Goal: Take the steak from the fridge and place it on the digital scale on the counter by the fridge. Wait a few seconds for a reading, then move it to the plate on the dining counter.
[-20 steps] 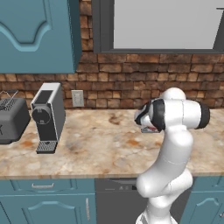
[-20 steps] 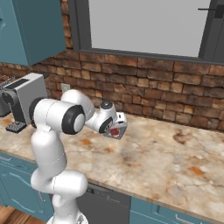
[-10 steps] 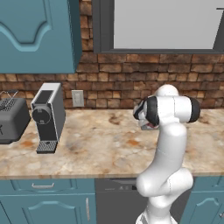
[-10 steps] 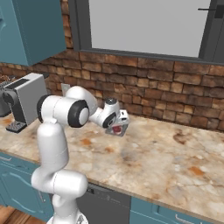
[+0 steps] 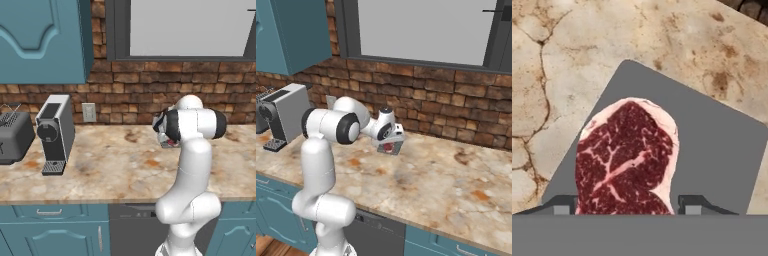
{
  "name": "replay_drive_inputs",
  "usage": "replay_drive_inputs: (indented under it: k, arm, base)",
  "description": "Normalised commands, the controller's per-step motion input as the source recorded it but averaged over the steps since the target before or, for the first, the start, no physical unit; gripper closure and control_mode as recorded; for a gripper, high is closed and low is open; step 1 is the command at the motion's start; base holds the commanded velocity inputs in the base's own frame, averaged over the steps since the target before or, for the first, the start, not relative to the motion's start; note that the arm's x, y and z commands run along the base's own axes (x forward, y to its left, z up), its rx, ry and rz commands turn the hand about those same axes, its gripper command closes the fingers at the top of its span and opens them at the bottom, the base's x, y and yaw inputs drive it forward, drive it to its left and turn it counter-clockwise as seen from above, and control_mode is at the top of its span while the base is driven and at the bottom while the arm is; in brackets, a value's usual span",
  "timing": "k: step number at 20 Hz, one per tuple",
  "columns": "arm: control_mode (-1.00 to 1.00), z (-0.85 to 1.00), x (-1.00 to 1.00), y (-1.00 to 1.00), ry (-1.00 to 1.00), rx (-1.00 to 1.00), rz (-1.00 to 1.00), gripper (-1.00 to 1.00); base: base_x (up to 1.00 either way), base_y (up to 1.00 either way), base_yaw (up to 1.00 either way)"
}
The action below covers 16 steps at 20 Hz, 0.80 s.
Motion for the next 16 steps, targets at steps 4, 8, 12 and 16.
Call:
replay_drive_inputs:
  k: [4, 8, 12, 16]
  arm:
    - [-1.0, -0.04, -0.57, 0.0, 0.0, 0.05, 0.0, 1.0]
    - [-1.0, 0.2, -0.79, 0.01, -0.1, 0.06, 0.0, 1.0]
    - [-1.0, 0.88, -0.87, 0.08, -0.19, 0.07, 0.0, 1.0]
    - [-1.0, 1.0, -0.71, 0.22, -0.1, 0.08, -0.02, 1.0]
  base:
    - [0.0, 0.0, 0.0]
    - [0.0, 0.0, 0.0]
    - [0.0, 0.0, 0.0]
    - [0.0, 0.0, 0.0]
